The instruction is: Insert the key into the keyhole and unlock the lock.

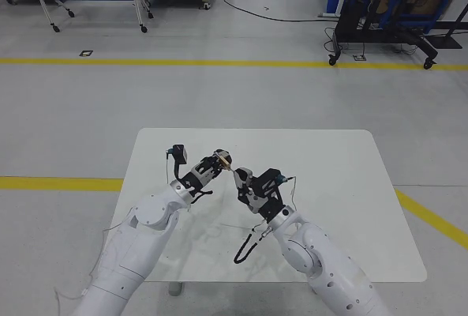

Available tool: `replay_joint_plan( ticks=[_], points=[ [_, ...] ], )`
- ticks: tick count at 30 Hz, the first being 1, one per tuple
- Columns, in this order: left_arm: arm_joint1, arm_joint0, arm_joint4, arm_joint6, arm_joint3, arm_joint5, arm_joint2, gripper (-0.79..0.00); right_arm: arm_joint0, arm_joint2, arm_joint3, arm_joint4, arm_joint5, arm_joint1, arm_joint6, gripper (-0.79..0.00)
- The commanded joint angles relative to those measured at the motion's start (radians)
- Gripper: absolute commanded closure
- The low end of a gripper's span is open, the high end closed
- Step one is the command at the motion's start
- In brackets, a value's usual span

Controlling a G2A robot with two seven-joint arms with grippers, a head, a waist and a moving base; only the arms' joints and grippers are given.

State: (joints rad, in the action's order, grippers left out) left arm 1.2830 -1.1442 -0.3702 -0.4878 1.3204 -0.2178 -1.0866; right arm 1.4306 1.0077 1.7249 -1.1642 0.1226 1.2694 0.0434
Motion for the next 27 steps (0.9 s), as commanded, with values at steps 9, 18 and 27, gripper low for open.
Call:
replay_joint_plan(
  ticks=[9,18,27],
  points=[
    [0.004,0.007,-0.020,-0.021,-0.012,0.018,-0.005,0.000,0.000,0.002,-0.003,-0.009,-0.004,0.004,-0.017,0.000],
    [0.007,0.009,-0.019,-0.034,-0.015,0.020,-0.008,0.000,-0.003,0.002,-0.005,-0.011,-0.001,0.008,-0.027,0.000],
    [0.009,0.009,-0.002,-0.039,-0.017,0.012,-0.008,0.000,0.000,0.003,-0.006,-0.022,0.000,0.011,-0.013,0.000]
  ],
)
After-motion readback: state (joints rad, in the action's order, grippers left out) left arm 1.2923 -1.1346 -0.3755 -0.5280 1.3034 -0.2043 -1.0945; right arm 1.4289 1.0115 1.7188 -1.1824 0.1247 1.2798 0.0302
